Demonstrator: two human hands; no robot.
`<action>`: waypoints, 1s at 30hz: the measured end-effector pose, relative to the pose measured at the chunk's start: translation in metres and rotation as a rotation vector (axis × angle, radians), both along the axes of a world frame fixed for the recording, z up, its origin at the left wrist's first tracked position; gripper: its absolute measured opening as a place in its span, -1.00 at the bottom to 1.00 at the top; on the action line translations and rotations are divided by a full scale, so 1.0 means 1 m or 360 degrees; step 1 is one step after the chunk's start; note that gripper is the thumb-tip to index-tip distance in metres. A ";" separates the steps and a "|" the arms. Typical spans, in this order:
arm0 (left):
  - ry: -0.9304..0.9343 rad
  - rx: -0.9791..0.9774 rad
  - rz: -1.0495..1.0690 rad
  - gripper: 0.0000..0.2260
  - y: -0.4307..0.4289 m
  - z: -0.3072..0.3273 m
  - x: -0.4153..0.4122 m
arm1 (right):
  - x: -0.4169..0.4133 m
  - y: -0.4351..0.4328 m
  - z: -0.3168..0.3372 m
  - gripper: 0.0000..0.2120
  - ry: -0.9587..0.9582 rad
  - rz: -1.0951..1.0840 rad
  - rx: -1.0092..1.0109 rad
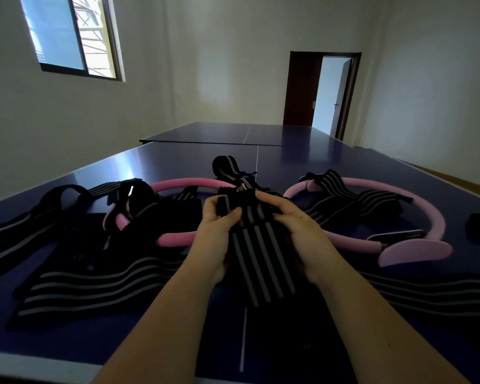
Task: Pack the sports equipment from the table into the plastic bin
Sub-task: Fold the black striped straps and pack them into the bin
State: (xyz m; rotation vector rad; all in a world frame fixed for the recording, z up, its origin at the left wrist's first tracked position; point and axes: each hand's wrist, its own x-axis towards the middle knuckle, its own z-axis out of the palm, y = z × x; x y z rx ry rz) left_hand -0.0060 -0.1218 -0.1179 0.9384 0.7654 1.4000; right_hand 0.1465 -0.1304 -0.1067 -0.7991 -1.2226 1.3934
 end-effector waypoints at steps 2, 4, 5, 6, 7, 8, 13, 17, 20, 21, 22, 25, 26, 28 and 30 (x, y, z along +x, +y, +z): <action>-0.0002 0.0085 0.0162 -0.79 0.003 0.000 -0.002 | -0.002 0.001 -0.002 -0.60 -0.0063 0.0047 -0.0008; 0.0006 0.0169 0.0302 -0.79 0.004 0.000 -0.004 | -0.003 0.001 -0.005 -0.59 -0.0102 0.0165 -0.0017; -0.0009 0.0190 0.0354 -0.79 0.004 -0.001 -0.004 | -0.002 0.000 -0.006 -0.54 -0.0113 0.0225 -0.0015; -0.0026 0.0200 0.0383 -0.79 0.005 -0.001 -0.005 | -0.001 -0.002 -0.005 -0.49 -0.0131 0.0270 0.0006; -0.0041 0.0201 0.0388 -0.79 0.006 -0.001 -0.006 | 0.000 -0.004 -0.004 -0.48 -0.0156 0.0308 0.0046; -0.0056 0.0214 0.0374 -0.80 0.006 -0.001 -0.006 | 0.002 -0.007 -0.001 -0.52 -0.0181 0.0339 0.0087; -0.0065 0.0178 0.0400 -0.74 0.007 0.000 -0.004 | 0.008 -0.010 0.001 -0.71 -0.0267 0.0494 0.0083; -0.0118 0.0164 0.0332 -0.66 0.003 0.003 -0.003 | 0.013 -0.010 0.001 -0.59 -0.0091 0.0547 0.0108; -0.0311 0.0089 0.0216 -0.71 0.001 0.003 -0.004 | 0.012 -0.010 0.003 -0.66 -0.0011 0.0481 0.0106; -0.0372 0.0059 0.0172 -0.75 0.000 0.004 -0.004 | 0.011 -0.010 0.004 -0.75 -0.0015 0.0474 0.0102; -0.0369 0.0051 0.0186 -0.79 0.001 0.003 -0.003 | 0.008 -0.011 0.005 -0.81 -0.0009 0.0478 0.0094; 0.0147 0.0234 0.0550 -0.87 0.008 -0.004 -0.001 | 0.003 -0.010 0.004 -0.73 -0.0084 0.0326 0.0105; 0.0379 0.0344 0.0650 -0.85 0.009 -0.006 0.000 | 0.002 -0.008 0.003 -0.72 -0.0123 0.0213 0.0109; 0.0616 0.0497 0.0713 -0.69 0.004 -0.005 0.003 | 0.000 -0.004 -0.001 -0.73 -0.0169 -0.0003 0.0091; 0.0665 0.0587 0.0731 -0.54 0.000 -0.004 0.007 | -0.003 -0.002 -0.005 -0.74 -0.0188 -0.0156 0.0062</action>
